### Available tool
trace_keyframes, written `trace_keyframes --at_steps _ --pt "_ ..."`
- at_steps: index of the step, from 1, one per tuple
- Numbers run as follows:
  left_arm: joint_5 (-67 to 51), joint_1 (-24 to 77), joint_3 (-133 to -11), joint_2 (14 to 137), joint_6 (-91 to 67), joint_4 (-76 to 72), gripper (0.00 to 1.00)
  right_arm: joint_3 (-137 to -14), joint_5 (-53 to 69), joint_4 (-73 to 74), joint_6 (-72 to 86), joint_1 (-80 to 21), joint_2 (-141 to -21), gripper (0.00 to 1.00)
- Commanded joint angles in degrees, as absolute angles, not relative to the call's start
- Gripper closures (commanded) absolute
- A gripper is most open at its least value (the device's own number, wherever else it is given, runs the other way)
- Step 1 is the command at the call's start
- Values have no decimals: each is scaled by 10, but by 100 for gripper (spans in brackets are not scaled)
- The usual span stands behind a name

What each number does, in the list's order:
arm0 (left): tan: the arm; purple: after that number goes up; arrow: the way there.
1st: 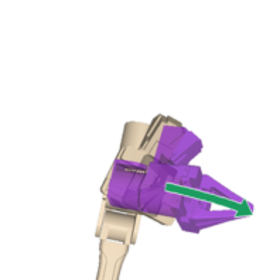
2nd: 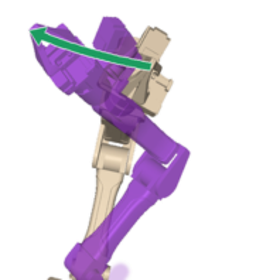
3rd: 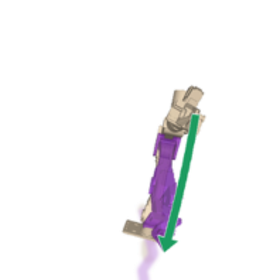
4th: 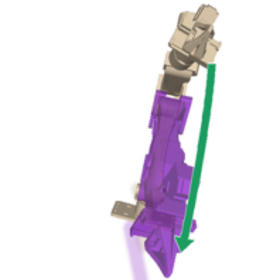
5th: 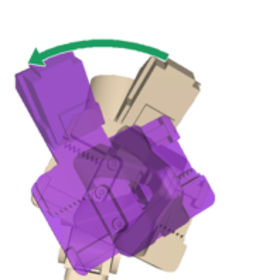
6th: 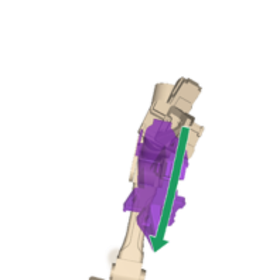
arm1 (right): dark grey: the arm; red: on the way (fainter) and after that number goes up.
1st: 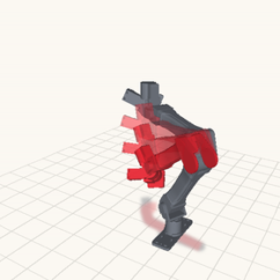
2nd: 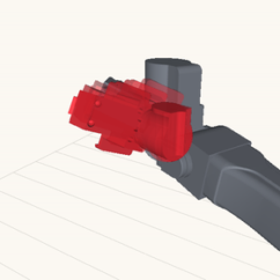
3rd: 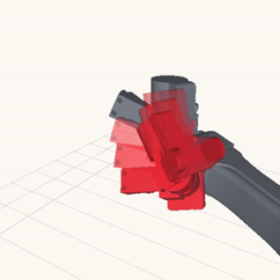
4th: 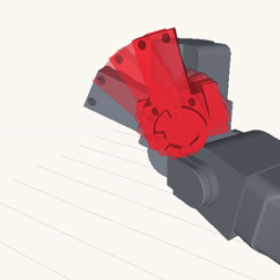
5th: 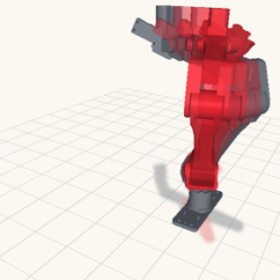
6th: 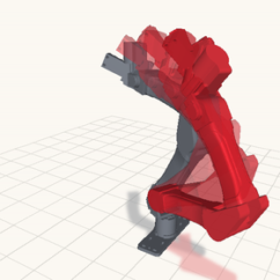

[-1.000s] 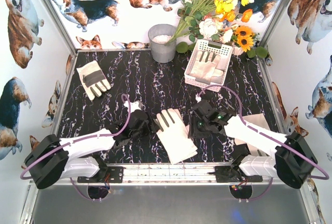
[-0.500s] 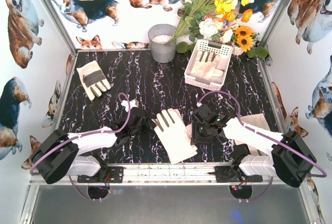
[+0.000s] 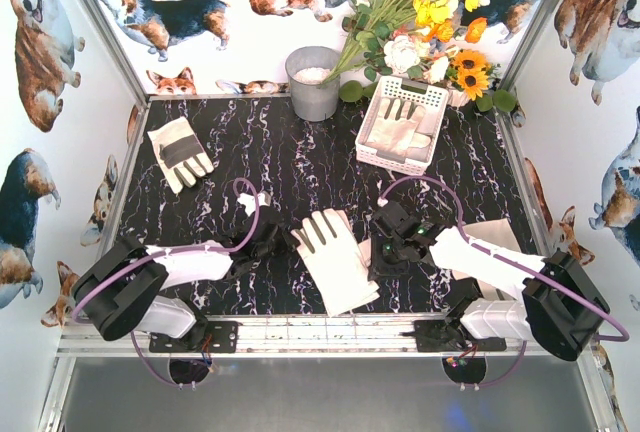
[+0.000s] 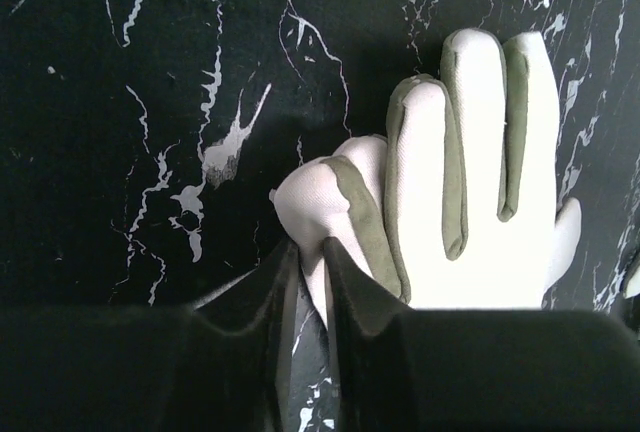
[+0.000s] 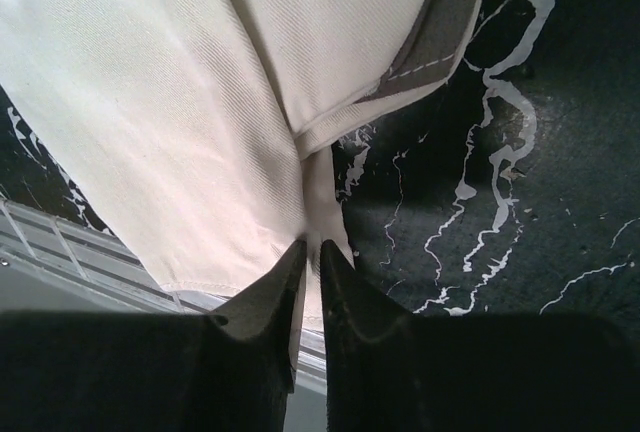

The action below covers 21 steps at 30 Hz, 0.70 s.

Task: Put the gloves into the storage basket
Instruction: Pair the glove with the glove.

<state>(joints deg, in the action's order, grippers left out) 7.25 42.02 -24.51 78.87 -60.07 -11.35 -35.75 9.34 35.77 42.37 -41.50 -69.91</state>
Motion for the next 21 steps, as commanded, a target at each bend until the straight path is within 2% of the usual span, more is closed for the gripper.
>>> trace_keyframes --at_steps 1,4,21 --pt "72 417 -256 797 -589 -120 94 -353 100 335 430 -413 -694 91" --pt "76 417 -259 790 -578 -120 100 -352 95 339 434 -414 -681 100" --pt "53 421 -278 762 -503 -157 100 -322 83 341 443 -415 -550 100"
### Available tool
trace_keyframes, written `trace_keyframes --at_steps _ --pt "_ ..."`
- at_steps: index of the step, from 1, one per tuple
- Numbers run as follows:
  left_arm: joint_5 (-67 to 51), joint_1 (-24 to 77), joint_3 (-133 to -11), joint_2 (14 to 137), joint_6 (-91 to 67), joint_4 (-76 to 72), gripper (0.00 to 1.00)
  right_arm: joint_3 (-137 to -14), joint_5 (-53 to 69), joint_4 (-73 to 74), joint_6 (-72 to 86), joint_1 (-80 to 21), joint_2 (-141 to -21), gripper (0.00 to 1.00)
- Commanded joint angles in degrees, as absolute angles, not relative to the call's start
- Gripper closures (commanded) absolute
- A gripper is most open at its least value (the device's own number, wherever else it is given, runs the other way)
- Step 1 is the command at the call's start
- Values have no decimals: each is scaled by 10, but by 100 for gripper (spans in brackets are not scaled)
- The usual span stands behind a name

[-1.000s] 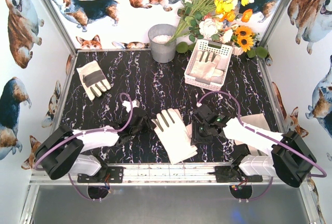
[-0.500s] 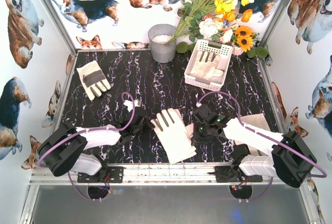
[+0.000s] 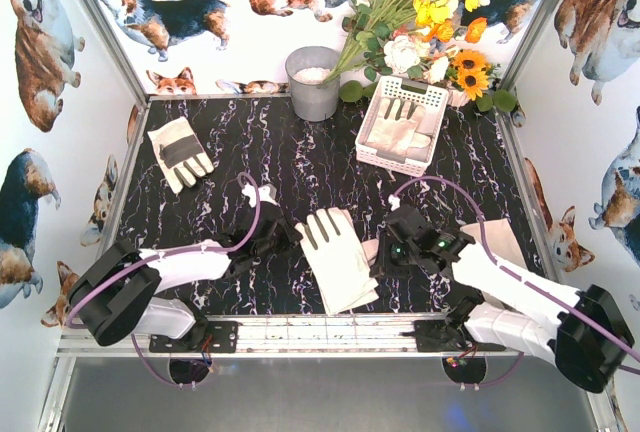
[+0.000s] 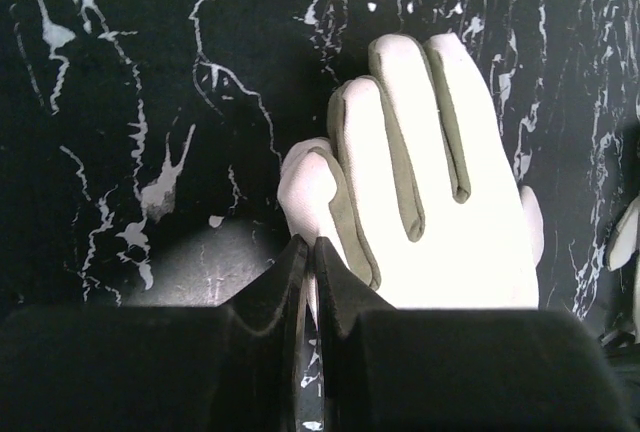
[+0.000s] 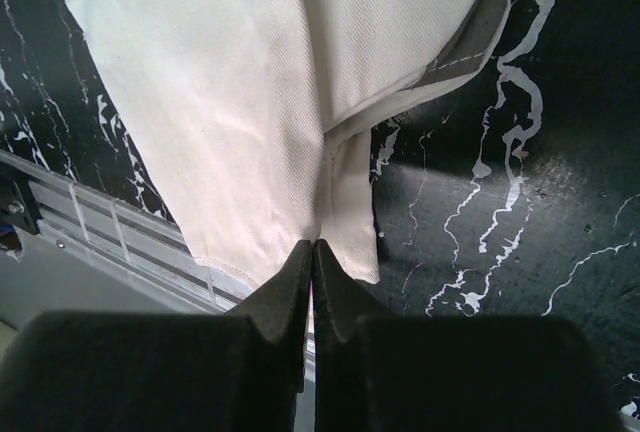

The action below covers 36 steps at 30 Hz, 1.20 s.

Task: Put the gloves into the storage basket
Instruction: Pair the glove with the glove.

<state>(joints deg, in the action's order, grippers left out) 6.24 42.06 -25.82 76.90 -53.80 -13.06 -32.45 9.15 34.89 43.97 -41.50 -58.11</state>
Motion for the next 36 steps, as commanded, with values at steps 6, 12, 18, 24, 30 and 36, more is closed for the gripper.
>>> trace_keyframes --at_steps 6,12,18,24,30,36 --pt "42 421 -307 785 -474 -135 100 -312 78 348 453 -418 -517 100" --pt "47 421 -327 803 -458 -113 100 -307 95 338 461 -425 -533 100" --pt "39 421 -351 832 -437 -110 100 -310 100 335 462 -429 -568 100" --pt "29 421 -375 855 -425 -103 100 -313 112 323 461 -430 -606 100" --pt "26 421 -385 862 -418 -98 100 -313 109 323 463 -430 -620 100" --pt "21 421 -399 880 -408 -104 100 -312 124 309 463 -430 -657 100"
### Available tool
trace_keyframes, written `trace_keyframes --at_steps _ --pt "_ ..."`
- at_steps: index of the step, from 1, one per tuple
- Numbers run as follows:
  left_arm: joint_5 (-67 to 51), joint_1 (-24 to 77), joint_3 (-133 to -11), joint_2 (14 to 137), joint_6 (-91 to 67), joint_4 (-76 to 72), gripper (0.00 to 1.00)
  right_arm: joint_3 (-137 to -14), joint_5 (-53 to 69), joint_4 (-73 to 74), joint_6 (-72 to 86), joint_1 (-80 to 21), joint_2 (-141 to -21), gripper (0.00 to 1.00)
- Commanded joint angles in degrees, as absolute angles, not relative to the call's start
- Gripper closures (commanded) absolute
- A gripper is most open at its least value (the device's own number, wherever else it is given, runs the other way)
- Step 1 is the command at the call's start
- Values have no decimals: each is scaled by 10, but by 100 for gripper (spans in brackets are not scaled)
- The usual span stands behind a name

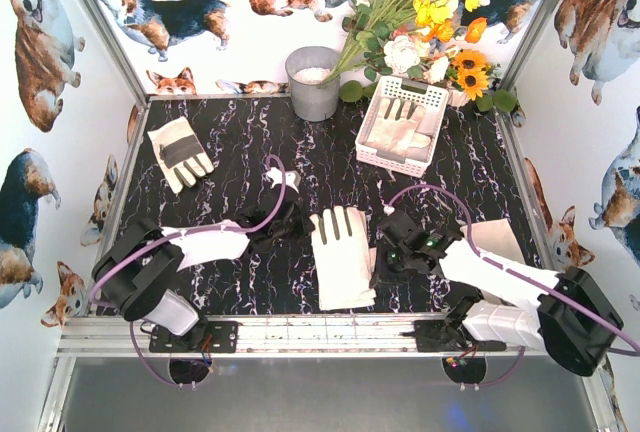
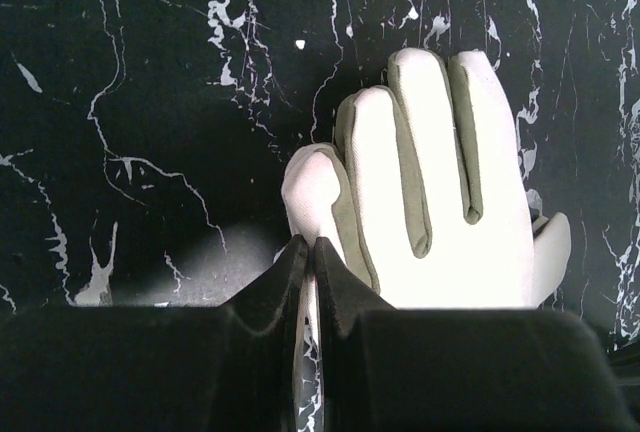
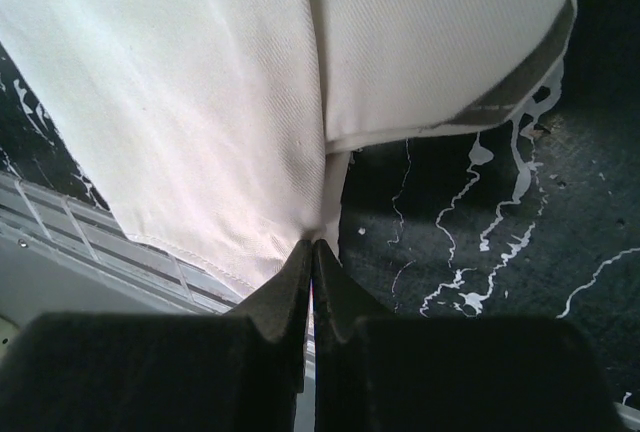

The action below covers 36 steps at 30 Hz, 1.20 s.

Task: Put the gloves into the storage basket
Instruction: Pair the glove with the glove, then pick up the glove from the center of the board.

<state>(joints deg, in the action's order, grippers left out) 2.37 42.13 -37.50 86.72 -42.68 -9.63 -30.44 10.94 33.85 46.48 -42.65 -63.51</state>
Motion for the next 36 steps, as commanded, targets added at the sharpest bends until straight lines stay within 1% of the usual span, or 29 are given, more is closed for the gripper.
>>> trace_keyframes --at_steps 1,6,8,10,12,14,15,18,20,22,25,31,33,36 --pt "21 421 -402 884 -406 -104 100 -313 127 306 462 -430 -663 100" --pt "24 418 -414 911 -394 -99 100 -314 130 302 462 -430 -677 100" --pt "22 416 -417 919 -392 -98 100 -315 127 305 462 -430 -674 95" --pt "22 415 -423 920 -390 -85 99 -320 121 314 460 -430 -666 88" --pt "30 415 -427 910 -388 -66 86 -338 104 341 453 -428 -654 78" --pt "38 415 -437 892 -384 -45 71 -363 85 384 435 -418 -644 65" --pt "41 416 -446 882 -383 -33 65 -373 76 400 427 -411 -627 61" --pt "48 415 -454 852 -384 4 52 -390 74 416 397 -382 -608 54" --pt "45 415 -446 835 -397 17 47 -392 84 415 389 -361 -601 51" --pt "29 415 -420 817 -421 10 44 -385 105 403 393 -347 -598 49" --pt "-11 416 -373 797 -468 -40 42 -355 140 360 419 -329 -598 47" --pt "-81 416 -315 801 -533 -125 41 -284 194 265 488 -307 -600 43" --pt "-99 416 -306 816 -542 -137 44 -264 200 239 506 -304 -599 43" --pt "-123 416 -303 839 -545 -138 52 -248 197 223 512 -300 -602 44"
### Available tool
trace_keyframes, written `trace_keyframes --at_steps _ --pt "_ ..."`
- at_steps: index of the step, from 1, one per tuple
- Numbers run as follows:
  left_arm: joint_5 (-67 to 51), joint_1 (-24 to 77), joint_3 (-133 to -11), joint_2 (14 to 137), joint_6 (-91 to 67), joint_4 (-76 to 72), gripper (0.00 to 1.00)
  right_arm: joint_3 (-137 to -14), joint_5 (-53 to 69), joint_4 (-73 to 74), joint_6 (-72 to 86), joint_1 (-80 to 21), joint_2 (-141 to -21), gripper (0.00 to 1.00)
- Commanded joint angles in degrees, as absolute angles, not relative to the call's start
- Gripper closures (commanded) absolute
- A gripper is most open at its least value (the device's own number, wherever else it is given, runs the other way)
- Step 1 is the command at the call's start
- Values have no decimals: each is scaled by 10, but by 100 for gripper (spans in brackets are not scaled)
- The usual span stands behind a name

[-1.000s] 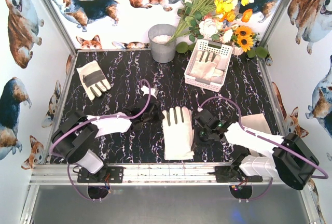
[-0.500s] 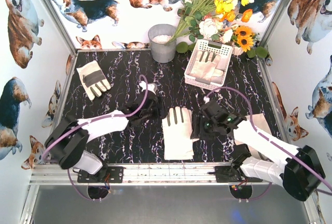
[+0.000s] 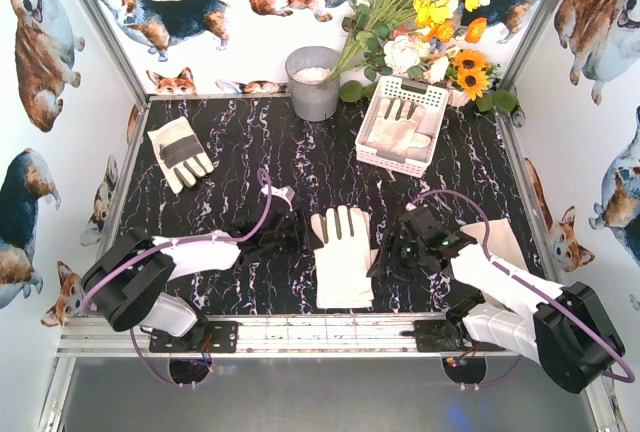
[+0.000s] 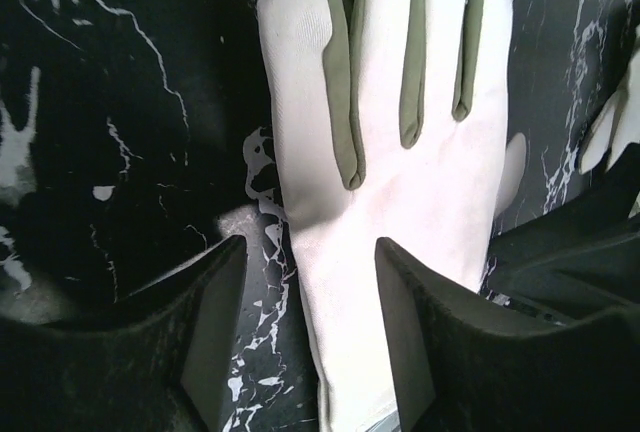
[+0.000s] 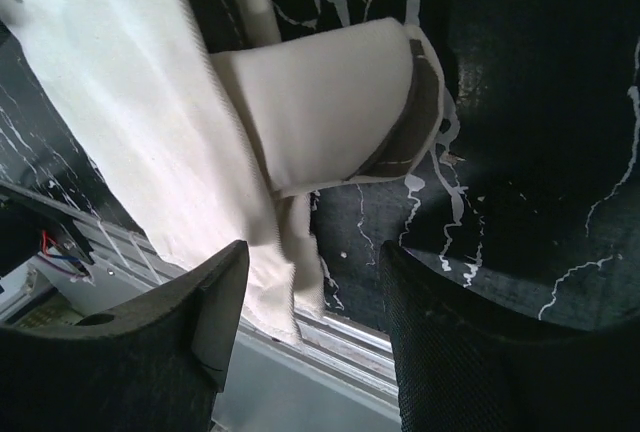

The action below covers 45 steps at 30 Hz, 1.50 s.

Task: Put the gloves into the storage basket
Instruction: Pick up the glove from the center of the board.

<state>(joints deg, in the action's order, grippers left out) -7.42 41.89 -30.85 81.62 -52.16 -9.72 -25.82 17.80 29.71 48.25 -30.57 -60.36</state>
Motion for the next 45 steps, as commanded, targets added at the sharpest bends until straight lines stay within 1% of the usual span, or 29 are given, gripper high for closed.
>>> trace_keyframes --at_steps 1,3,5,9,13,15,18,22,26,28,30,35,37,39,42,45 --pt "-128 416 -302 844 -544 -137 55 -245 196 219 511 -297 -605 44" --pt "-134 416 -298 850 -543 -138 60 -241 192 212 506 -291 -612 44" --pt "-131 416 -295 854 -540 -128 67 -234 193 199 505 -285 -621 45" --pt "-126 416 -281 864 -543 -129 72 -220 208 167 514 -283 -637 46" --pt "-132 417 -268 879 -554 -160 81 -221 235 141 518 -283 -685 49" --pt "-128 417 -265 883 -555 -160 86 -223 250 132 518 -283 -704 52" --pt "-112 417 -259 878 -558 -155 92 -224 255 124 519 -283 -715 61" --pt "-94 419 -261 872 -549 -126 96 -225 256 122 524 -283 -705 74" --pt "-77 429 -270 868 -534 -93 98 -231 263 123 529 -283 -694 90" --pt "-51 438 -283 854 -517 -59 97 -234 267 123 536 -283 -690 100" --pt "-3 451 -303 827 -489 -12 93 -238 275 124 546 -283 -687 100" --pt "126 497 -364 746 -400 92 68 -289 286 200 543 -283 -707 100" --pt "170 524 -382 725 -361 117 64 -313 282 230 541 -283 -715 100" --pt "202 555 -390 709 -327 124 63 -333 276 253 542 -283 -720 100" --pt "240 607 -381 681 -289 100 61 -369 271 288 534 -283 -733 100" --pt "274 663 -366 654 -267 62 56 -407 270 336 522 -283 -758 100"
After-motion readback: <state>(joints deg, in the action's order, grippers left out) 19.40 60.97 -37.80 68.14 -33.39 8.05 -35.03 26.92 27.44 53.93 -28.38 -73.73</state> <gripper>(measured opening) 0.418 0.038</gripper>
